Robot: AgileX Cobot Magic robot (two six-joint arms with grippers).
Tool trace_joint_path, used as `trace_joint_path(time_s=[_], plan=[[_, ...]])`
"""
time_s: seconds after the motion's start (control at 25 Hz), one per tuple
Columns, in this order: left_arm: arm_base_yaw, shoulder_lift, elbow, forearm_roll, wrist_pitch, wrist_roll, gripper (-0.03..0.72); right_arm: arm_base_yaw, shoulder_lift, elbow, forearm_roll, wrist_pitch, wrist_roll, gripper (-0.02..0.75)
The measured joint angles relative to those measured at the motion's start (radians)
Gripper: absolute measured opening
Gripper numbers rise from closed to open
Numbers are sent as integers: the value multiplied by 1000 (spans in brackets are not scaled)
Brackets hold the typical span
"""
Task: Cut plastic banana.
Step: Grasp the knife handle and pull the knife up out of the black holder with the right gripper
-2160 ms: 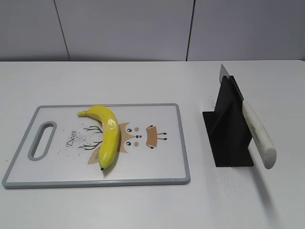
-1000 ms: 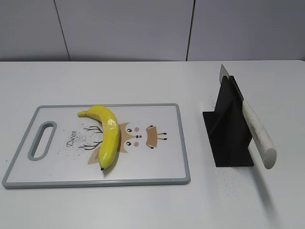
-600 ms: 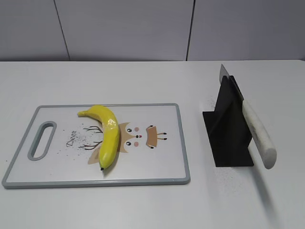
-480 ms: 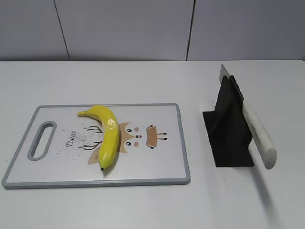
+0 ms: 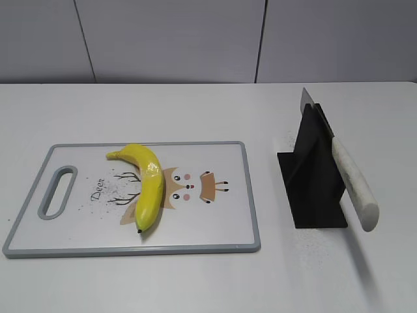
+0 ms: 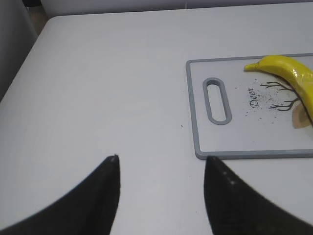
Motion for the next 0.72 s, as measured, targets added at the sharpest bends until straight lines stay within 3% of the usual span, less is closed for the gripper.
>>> trace_joint_path(time_s=[0.24,0.72], plan=[[0,0,0,0,0,0,530,154,184,-123,-70,71,122,540],[0,0,0,0,-1,0,530,140,506,-193,12,73,129,540]])
